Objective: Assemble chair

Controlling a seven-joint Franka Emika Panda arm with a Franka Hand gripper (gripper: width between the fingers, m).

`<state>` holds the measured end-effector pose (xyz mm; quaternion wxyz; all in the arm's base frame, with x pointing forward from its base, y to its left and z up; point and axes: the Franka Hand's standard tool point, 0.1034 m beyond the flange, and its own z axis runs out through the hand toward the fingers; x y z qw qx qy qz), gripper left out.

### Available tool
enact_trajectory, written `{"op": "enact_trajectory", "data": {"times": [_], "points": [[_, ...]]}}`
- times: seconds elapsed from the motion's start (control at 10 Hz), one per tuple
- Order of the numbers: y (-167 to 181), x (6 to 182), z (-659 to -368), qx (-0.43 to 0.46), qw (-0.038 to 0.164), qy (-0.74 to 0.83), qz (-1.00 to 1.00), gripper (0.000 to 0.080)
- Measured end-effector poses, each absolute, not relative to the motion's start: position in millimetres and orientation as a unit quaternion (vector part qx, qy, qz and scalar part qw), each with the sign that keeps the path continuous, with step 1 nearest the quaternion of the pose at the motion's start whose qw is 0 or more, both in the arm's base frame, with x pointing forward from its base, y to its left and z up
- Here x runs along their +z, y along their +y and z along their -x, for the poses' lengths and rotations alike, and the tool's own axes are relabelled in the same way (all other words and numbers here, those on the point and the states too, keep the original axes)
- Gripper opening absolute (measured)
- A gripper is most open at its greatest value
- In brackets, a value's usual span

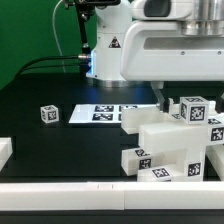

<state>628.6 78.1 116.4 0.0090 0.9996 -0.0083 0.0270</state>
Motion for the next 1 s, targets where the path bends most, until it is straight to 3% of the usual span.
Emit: {"op": "enact_trajectory", "data": {"times": [0.1, 0.2, 0.3, 0.4, 0.8, 1.0], "points": [[77.6, 116.3, -628.6, 0.027, 0.009, -0.021, -0.999, 0.0555], [77.3, 116.3, -628.6, 0.027, 0.009, -0.021, -0.999, 0.0377], [77.5, 116.1, -628.5, 0.027, 0.008, -0.055, -0.998, 0.0377], [77.6, 116.0, -628.5, 0.027, 0.007, -0.088, -0.996, 0.028], [77.6, 115.6, -628.4, 0.028, 0.003, -0.235, -0.972, 0.0281], [76.1, 116.5, -628.5, 0.026, -0.007, -0.38, -0.925, 0.0281]]}}
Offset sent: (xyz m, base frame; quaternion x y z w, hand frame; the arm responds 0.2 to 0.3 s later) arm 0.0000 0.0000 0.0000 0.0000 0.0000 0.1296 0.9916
